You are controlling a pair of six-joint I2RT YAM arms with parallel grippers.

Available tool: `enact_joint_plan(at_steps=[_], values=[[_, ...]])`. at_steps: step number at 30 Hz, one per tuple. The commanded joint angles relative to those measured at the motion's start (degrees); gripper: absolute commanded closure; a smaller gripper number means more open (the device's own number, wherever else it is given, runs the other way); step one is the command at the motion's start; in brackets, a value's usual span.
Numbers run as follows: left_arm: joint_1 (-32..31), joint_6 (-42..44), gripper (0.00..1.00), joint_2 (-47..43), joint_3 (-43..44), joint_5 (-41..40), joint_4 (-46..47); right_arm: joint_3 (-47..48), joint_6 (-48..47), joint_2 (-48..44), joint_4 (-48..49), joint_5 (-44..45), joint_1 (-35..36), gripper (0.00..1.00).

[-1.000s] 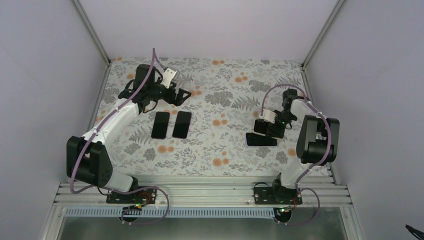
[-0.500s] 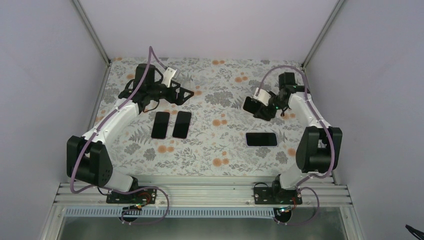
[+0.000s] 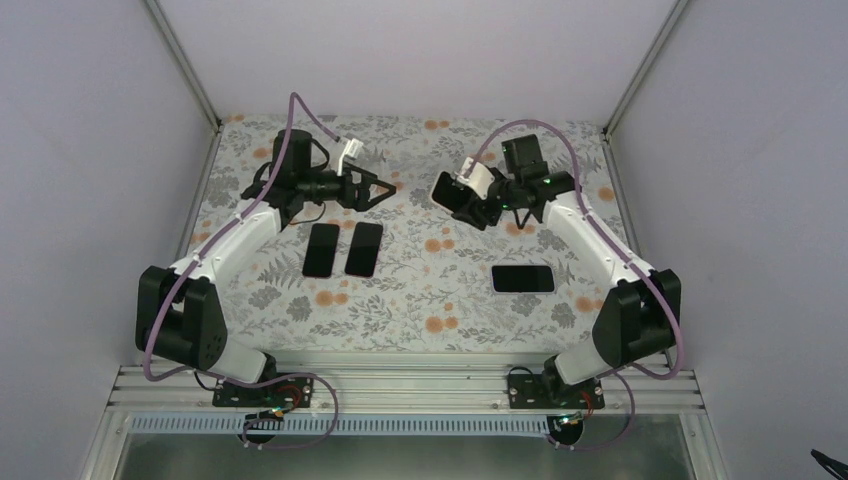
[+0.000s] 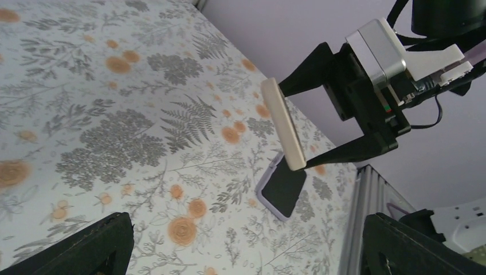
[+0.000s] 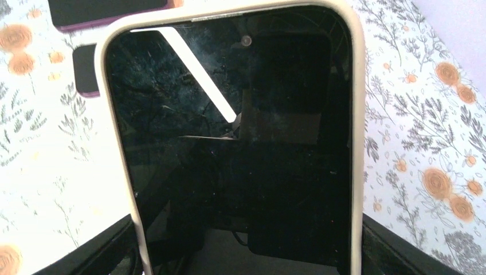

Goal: Take the phone out of the phone case
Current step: Pick up the phone at the center of the board, then adjust the phone.

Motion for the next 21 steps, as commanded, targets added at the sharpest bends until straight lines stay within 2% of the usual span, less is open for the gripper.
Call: enact_joint_plan(at_steps=[1,11,21], values=[[0.0,-3.9,0.01,0.9,-1.2,4.1,4.5,2.3,8.6,-1.6,7.3,2.7,4.7,0.41],[-0.1,-7.1,0.07,1.5,-4.7,6.2,9.2,1.7,12.1,-1.8,12.2,12.8,14.3,0.41],[-0.4,-10.7,0.28,2.0,-8.0,9.6,14.3,1.5,13.4,-1.1,14.6,19.0,20.4,0.41]])
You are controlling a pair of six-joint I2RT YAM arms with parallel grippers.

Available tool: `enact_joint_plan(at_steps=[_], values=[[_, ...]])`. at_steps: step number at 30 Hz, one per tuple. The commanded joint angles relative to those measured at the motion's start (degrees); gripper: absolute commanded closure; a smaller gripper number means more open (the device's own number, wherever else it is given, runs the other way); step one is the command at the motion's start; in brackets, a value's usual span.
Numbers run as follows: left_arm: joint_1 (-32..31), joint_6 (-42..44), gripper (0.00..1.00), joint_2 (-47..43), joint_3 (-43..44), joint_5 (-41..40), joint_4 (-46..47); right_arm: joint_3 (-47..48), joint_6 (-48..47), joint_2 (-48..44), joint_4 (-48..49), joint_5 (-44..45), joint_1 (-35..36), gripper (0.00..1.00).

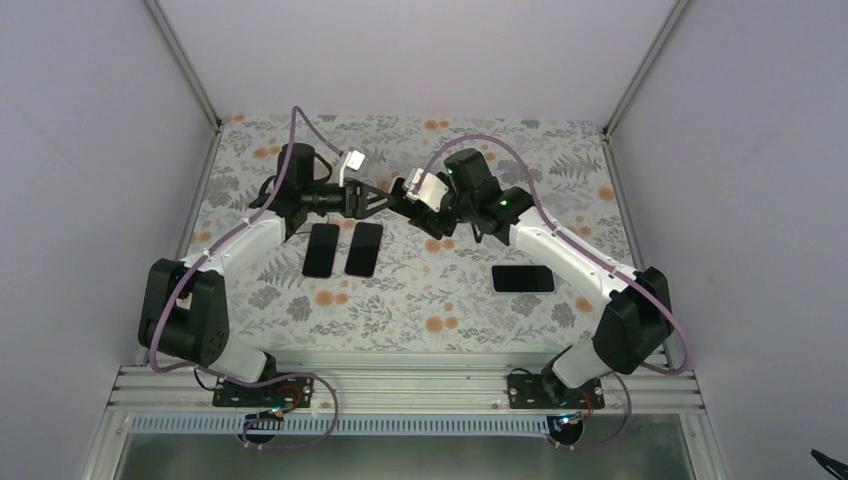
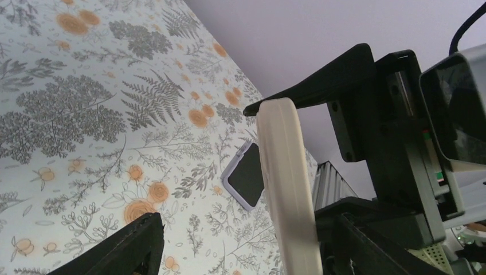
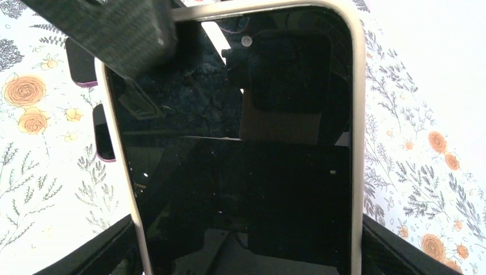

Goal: Take the phone out of the phone case
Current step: Adjust the phone.

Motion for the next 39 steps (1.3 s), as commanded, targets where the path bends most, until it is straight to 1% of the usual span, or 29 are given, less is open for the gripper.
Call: enact_joint_plan(at_steps=[1,5,7,12,14,15,17,19,21,23,25,33,36,39], values=[[-0.3,-1.3,0.32,1.0,-0.5,3.1,4.2,1.6,2.2,-1.0,4.7,3.6,1.4,0.41],[-0.3,-1.4,0.47,1.5,-0.2,3.7,4.6,2.0,2.8,-0.7,5.0,4.5,1.9,0.41],[-0.4,-1.3,0.57,1.7,-0.2,4.0,4.8,2.0,3.2,-0.7,5.2,4.8,2.0,0.42],[-0.4,-0.9,0.76,1.6,0.0,4.2,4.6,1.7,3.8,-0.9,5.6,4.8,2.2,0.42],[-0.3,-0.6,0.85,1.4,0.1,4.2,4.3,1.2,3.9,-1.2,5.9,5.0,2.2,0.42],[-0.3,-0.4,0.89,1.4,0.3,4.2,4.1,1.0,4.0,-1.2,5.8,4.9,2.2,0.41],[-0.3,0.7,0.97,1.3,0.8,4.0,3.1,0.9,4.0,-1.5,5.3,4.0,2.3,0.35],[-0.3,2.4,0.98,1.3,1.7,3.4,1.4,1.0,3.6,-2.0,3.9,1.5,2.2,0.25],[-0.3,4.5,0.98,1.1,2.4,3.2,-0.6,0.9,3.3,-2.8,1.8,-1.8,2.1,0.12],[-0.3,6.5,0.98,0.5,2.9,3.2,-2.0,0.7,2.1,-3.6,-0.7,-5.5,2.0,0.04],[-0.4,9.5,0.98,-0.4,2.9,3.8,-3.2,0.0,0.9,-4.8,-2.5,-8.3,1.5,0.0],[-2.3,22.4,0.98,-3.0,3.1,4.9,-11.8,0.4,-1.1,-7.9,-12.2,-22.0,-2.8,0.0],[-3.6,25.7,0.98,-3.4,2.0,5.3,-13.0,-0.7,-0.3,-8.2,-13.3,-25.2,-3.9,0.03],[-4.7,30.3,0.98,-4.0,2.3,6.7,-15.9,-0.5,0.2,-8.2,-14.9,-28.2,-6.2,0.07]])
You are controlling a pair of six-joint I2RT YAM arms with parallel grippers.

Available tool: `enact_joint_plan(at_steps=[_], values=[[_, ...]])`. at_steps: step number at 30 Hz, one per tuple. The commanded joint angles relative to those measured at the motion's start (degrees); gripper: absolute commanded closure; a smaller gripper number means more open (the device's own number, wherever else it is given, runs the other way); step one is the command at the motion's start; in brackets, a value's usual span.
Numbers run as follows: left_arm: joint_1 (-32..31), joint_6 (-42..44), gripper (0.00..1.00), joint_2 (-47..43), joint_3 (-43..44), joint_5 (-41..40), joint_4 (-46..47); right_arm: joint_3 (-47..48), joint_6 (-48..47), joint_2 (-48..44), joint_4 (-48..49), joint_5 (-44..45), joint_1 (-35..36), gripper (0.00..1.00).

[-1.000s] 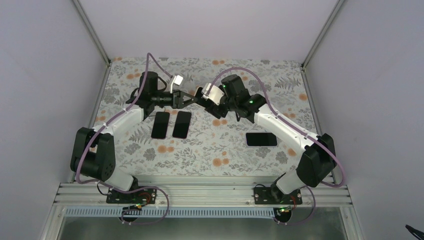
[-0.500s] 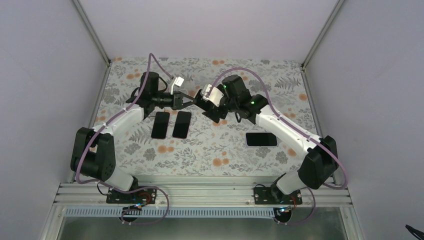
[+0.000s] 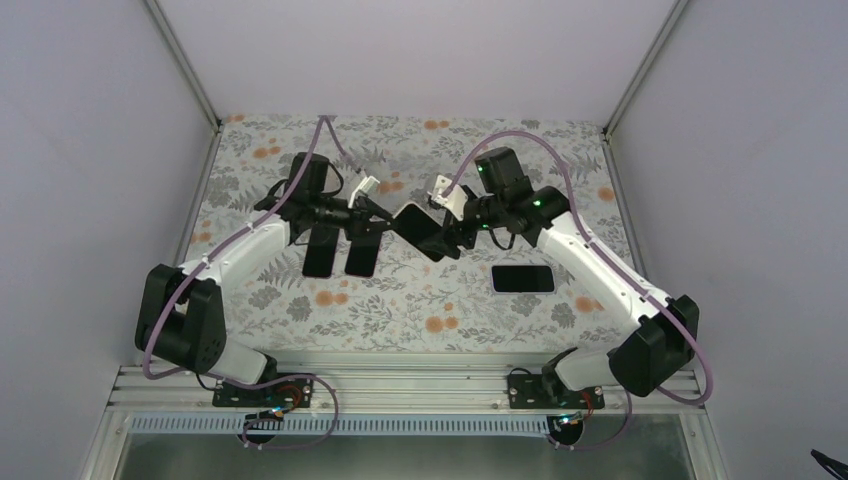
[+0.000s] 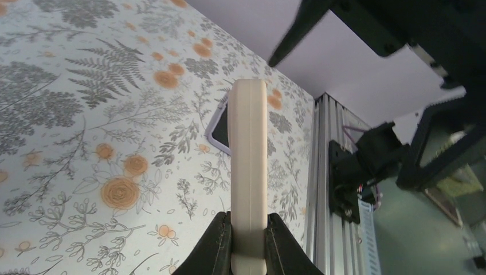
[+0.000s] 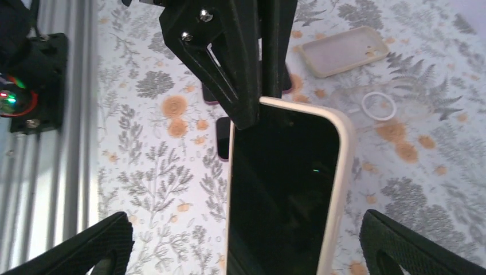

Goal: Take the phone out of the phone case
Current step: Adjust the phone.

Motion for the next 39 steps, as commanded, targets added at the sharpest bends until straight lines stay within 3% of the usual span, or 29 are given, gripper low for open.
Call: enact_joint_plan(at_steps=[1,8,19,32,39], values=[[-1.8,10.6,0.98,-3.0,1.7,4.5,-3.5,-0.3,0.3,-0.4,-4.5,-9.1,-2.9,0.08],[-7.5,23.8,0.98,-3.4,5.0,0.7,-13.9,0.6,-4.7,3.1,-11.6,-11.9,-4.3,0.25],[-13.3,28.6,0.98,-1.2,8.0,-3.7,-18.3,1.4,-8.5,6.4,-16.8,-10.9,-3.7,0.54],[-16.1,29.2,0.98,1.1,10.7,-5.6,-20.1,1.3,-10.3,8.3,-18.3,-7.5,-1.6,0.69],[-17.0,29.1,0.98,2.1,11.5,-6.2,-20.6,1.4,-10.1,8.3,-18.4,-6.9,-0.8,0.67]])
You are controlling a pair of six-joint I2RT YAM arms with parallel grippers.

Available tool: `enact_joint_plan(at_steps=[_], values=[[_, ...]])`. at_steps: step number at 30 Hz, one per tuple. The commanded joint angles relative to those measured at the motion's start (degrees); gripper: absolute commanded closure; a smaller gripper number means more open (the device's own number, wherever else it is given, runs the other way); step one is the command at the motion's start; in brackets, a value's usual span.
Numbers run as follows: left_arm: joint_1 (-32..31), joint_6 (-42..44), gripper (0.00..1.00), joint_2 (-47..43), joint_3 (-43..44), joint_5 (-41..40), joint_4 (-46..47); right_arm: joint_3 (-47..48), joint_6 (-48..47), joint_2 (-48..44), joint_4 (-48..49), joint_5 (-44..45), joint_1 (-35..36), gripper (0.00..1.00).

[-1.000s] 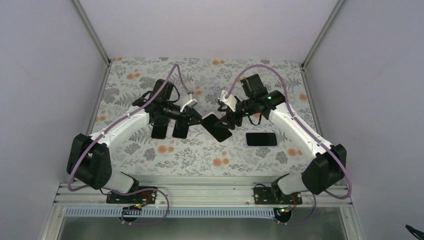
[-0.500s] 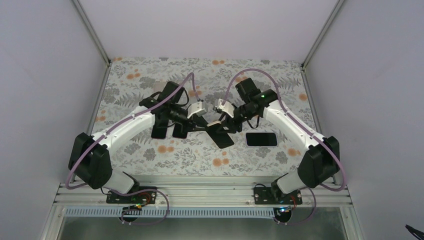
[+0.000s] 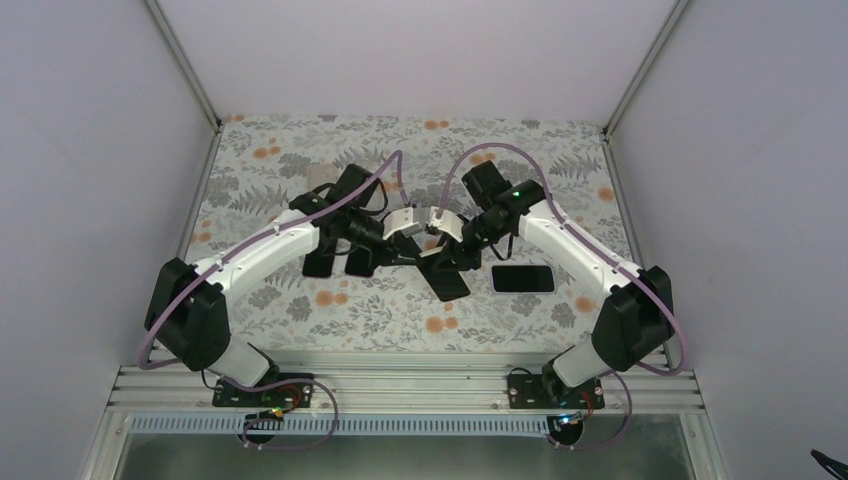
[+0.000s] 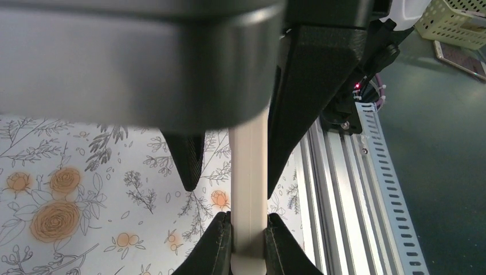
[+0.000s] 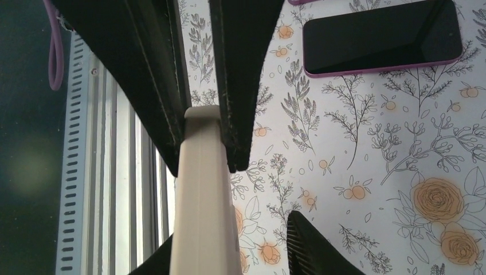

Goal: Take the phone out of the phone case
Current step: Adjust the phone.

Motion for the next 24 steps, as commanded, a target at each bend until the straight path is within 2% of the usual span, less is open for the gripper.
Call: enact_joint_plan(at_steps=[1,3,6,7,8,13,16,24], values=[[-1.1,1.6,0.98,0.2,2.9,3.3,0.9,1.5,-0.6,0.3,0.1,0.8,0.8,0.68],[-1.4,1.6,0.98,0.5,3.1,3.2,0.8,1.4,-0.6,0.3,-0.1,0.7,0.9,0.72],[-1.5,1.5,0.97,0.8,3.5,2.8,0.8,1.1,-0.6,0.5,-0.2,0.4,1.0,0.86],[-1.6,1.1,0.94,0.8,3.7,2.2,1.0,1.1,-0.5,0.5,-0.3,0.1,1.0,0.9],[-1.6,0.6,0.87,0.9,3.9,1.5,1.3,1.3,-0.5,0.4,-0.4,-0.3,1.0,0.95],[-0.4,-3.9,0.53,-0.1,4.7,-0.1,3.6,2.0,1.2,-0.6,0.9,-3.3,0.0,0.96],[2.3,-6.7,0.38,-1.7,4.7,1.8,5.4,3.3,2.7,-1.2,2.5,-5.1,-1.7,0.96],[11.3,-12.9,0.23,-8.6,2.7,6.7,11.2,11.8,8.8,-2.1,7.6,-14.2,-7.6,0.96]])
